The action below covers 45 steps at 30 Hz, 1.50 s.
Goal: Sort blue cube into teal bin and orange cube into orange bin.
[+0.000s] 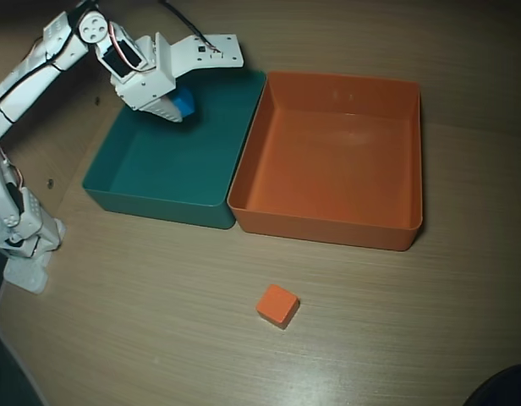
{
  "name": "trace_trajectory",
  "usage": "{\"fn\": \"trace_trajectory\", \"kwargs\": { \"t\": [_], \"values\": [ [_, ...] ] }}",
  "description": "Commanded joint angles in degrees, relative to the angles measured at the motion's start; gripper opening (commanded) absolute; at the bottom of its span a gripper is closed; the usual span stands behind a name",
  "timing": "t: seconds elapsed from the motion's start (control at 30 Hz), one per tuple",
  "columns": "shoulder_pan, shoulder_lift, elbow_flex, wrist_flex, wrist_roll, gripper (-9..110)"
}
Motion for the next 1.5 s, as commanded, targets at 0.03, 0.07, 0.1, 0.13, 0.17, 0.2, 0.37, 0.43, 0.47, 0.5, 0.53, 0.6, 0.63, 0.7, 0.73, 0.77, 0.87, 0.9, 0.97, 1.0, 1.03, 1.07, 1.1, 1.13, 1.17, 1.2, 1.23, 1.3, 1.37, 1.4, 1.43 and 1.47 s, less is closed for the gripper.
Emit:
{"fn": "trace_trajectory", "kwargs": {
  "t": [0.03, 0.07, 0.1, 0.13, 0.17, 0.2, 0.37, 0.43, 0.47, 0.5, 0.53, 0.6, 0.63, 0.7, 0.73, 0.77, 0.87, 0.9, 0.97, 1.0, 1.03, 1.07, 1.1, 1.13, 1.17, 1.2, 1.23, 1.3, 1.37, 1.4, 1.43, 1.47],
  "values": [
    [-0.5, 4.8, 1.3, -0.4, -0.3, -6],
    [-0.5, 4.7, 1.8, -0.4, -0.3, -6],
    [-0.5, 4.3, 2.0, -0.4, -0.3, -6],
    [-0.4, 3.5, 1.8, -0.4, -0.4, -6],
    [-0.4, 3.0, 1.5, -0.4, -0.4, -6],
    [-0.4, 2.6, 1.4, -0.4, -0.4, -6],
    [0.3, 1.1, 1.4, -0.4, -0.4, 3],
    [0.4, 1.0, 1.4, -0.4, -0.4, 10],
    [0.4, 1.0, 1.4, -0.4, -0.4, 13],
    [0.4, 1.0, 1.4, -0.4, -0.4, 16],
    [0.4, 1.0, 1.4, -0.4, -0.4, 19],
    [0.4, 1.0, 1.4, -0.4, -0.4, 24],
    [0.4, 1.0, 1.4, -0.4, -0.4, 26],
    [0.4, 1.0, 1.5, -0.4, -0.4, 28],
    [0.4, 1.0, 1.5, -0.4, -0.4, 29],
    [0.4, 1.0, 1.5, -0.4, -0.4, 29],
    [0.4, 1.1, 1.5, -0.4, -0.4, 29],
    [0.4, 1.1, 1.5, -0.4, -0.4, 29],
    [0.4, 1.4, 1.5, -0.4, -0.4, 29],
    [0.4, 1.8, 1.5, -0.4, -0.4, 29],
    [0.4, 1.9, 1.4, -0.4, -0.4, 29],
    [0.5, 2.1, 1.3, -0.4, -0.4, 29],
    [0.8, 2.3, 1.1, -0.4, -0.4, 29],
    [1.3, 2.7, 0.5, -0.4, -0.4, 29],
    [1.9, 3.3, -0.4, -0.4, -0.4, 29],
    [2.5, 4.0, -1.7, -0.4, -0.4, 29],
    [3.3, 4.6, -3.2, -0.4, -0.4, 28],
    [5.6, 5.4, -6.3, -0.4, -0.4, 26],
    [8.4, 5.9, -9.7, -0.4, -0.4, 21],
    [10.1, 6.0, -11.4, -0.4, -0.4, 19],
    [11.9, 6.0, -13.1, -0.4, -0.4, 16],
    [13.7, 6.0, -14.8, -0.4, -0.4, 14]
  ]
}}
